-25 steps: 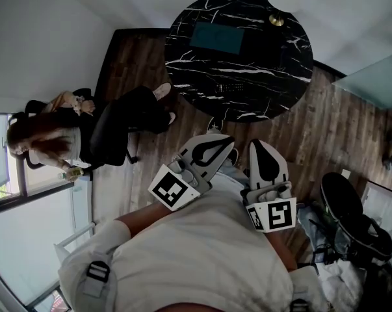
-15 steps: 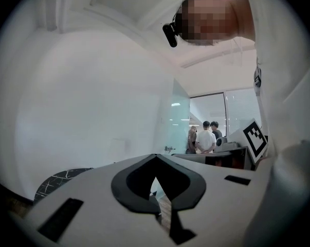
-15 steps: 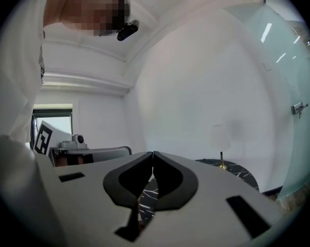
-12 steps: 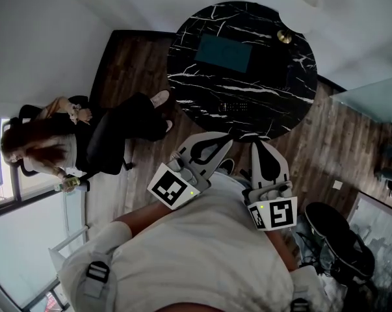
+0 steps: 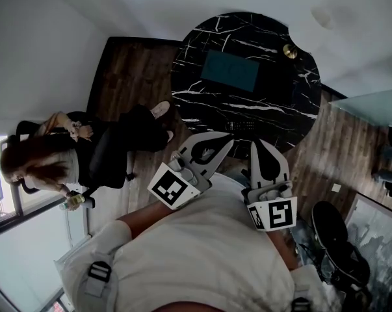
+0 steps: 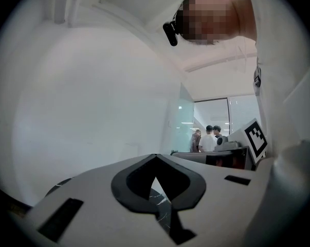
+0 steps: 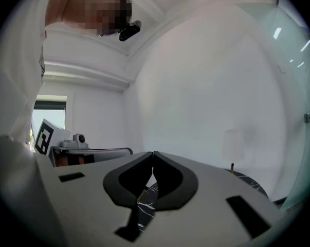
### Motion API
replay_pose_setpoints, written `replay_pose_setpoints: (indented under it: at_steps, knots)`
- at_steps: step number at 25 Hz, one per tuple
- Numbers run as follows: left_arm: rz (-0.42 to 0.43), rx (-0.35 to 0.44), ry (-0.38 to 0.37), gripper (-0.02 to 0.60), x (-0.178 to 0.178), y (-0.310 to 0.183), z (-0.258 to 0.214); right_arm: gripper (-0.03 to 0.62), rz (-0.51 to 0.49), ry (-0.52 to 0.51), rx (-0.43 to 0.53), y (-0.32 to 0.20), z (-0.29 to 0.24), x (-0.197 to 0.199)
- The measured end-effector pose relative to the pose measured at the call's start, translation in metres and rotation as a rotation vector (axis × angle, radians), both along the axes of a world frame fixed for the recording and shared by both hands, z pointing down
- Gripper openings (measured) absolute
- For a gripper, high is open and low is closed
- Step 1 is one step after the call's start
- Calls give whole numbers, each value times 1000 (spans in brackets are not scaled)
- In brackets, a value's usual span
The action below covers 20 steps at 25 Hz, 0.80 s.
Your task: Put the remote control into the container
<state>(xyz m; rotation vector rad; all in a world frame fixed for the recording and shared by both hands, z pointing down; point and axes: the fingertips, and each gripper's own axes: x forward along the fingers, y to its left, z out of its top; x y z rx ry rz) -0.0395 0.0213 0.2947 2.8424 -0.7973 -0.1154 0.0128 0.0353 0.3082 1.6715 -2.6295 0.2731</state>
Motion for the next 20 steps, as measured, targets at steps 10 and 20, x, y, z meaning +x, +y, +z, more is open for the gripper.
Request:
replay_pose_setpoints:
  at_steps: [10, 20]
  knots:
    - [-2, -32, -19, 6, 12, -25, 5, 9, -12, -8, 14, -20, -8, 32]
    - [-17, -39, -60, 6, 19, -68, 7, 9, -197, 234, 71, -72, -65, 124]
